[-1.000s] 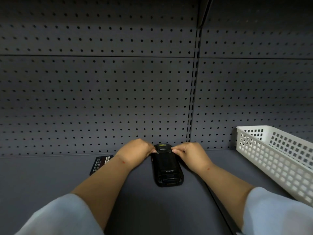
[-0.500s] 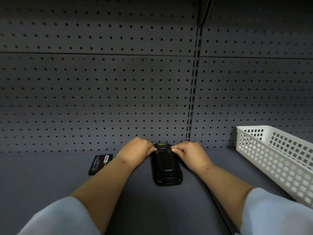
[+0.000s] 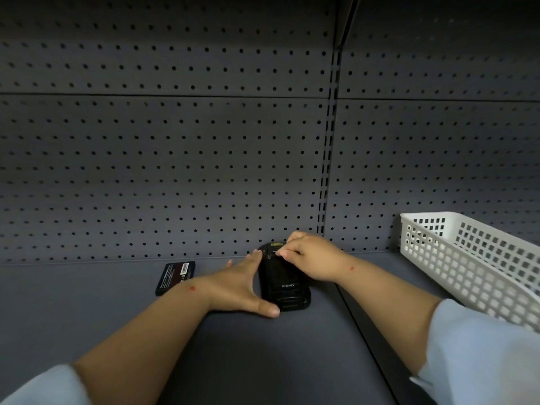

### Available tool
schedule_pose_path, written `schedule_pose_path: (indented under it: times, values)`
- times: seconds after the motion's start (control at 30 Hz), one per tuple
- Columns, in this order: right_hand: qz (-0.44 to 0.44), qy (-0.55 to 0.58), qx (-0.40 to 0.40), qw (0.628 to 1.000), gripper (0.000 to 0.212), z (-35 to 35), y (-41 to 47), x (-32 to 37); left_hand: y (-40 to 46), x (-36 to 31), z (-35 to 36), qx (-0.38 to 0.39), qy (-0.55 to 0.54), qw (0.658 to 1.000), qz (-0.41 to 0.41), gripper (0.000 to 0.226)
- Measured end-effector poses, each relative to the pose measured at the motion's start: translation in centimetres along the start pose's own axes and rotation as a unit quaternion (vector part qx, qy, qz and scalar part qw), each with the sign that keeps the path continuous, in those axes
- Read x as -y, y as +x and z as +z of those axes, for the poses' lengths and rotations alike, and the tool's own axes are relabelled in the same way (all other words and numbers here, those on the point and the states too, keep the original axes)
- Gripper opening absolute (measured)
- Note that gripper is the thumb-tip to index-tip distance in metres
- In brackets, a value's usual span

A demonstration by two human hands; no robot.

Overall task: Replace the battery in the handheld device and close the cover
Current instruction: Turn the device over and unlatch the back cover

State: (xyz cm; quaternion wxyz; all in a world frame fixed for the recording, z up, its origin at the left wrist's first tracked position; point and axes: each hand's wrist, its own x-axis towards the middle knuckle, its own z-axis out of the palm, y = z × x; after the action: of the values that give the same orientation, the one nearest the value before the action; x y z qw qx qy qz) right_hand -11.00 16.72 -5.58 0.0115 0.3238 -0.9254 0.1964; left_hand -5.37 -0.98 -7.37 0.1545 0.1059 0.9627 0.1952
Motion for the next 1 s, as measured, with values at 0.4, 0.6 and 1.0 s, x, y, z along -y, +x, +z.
schedule_pose_path:
  times: [0.4,0.6,1.0]
  values:
    - [0.038,-0.064,-0.017,0.997,0.038,0.4,1.2,1.0,0.3,0.7,0.7,-0.046,0.054,0.997,0.028,0.141]
    - [0.066,-0.048,0.003,0.997,0.036,0.4,1.7,1.1,0.4,0.7,0.8,-0.049,0.054,0.997,0.037,0.129]
    - [0.057,0.309,0.0,0.949,0.016,-1.3,1.0,1.0,0.6,0.8,0.9,-0.078,0.03,0.995,0.048,0.123]
